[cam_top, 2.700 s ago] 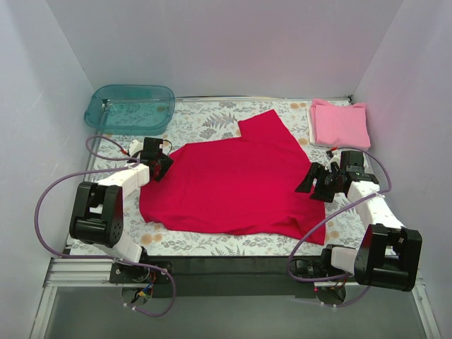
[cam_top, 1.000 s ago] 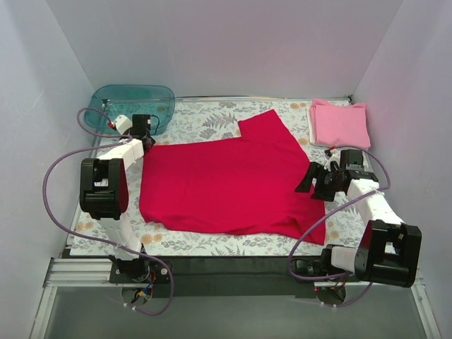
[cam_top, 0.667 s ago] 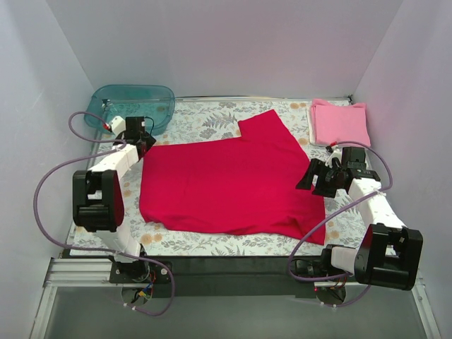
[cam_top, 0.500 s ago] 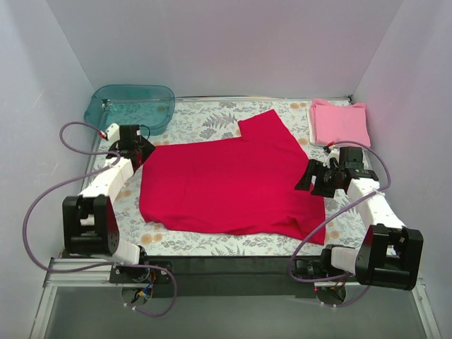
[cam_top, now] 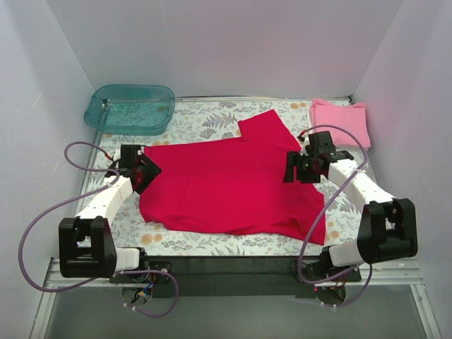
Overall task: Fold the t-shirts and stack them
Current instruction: Flatten the tshirt out
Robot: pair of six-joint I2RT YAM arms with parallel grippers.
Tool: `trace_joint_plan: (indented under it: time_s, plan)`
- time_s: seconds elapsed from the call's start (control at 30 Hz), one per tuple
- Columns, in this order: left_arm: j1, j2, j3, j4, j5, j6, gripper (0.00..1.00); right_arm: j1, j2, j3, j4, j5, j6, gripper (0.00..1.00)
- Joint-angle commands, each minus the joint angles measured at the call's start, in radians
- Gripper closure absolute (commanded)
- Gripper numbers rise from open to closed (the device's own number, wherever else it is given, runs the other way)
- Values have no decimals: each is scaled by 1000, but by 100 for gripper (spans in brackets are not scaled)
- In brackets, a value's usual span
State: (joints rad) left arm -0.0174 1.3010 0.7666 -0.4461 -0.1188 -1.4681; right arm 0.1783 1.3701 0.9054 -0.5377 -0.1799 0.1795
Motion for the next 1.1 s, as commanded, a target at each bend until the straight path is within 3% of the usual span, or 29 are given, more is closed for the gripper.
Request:
trace_joint_plan:
  time_s: [0.0, 0.27, 0.63, 1.07]
  plan:
    - [-10, -5, 0, -8, 18, 28, 40, 32, 66, 84, 64, 132, -3, 36]
    - [-13, 78, 0, 26, 19, 58, 40, 79, 240, 161, 87, 262, 12, 37]
    - [-12, 340, 83, 118, -27, 48, 41, 86, 415, 248, 116, 358, -28, 36]
    - [2, 619, 370, 103, -61, 72, 41, 52, 679, 510, 114, 419, -66, 36]
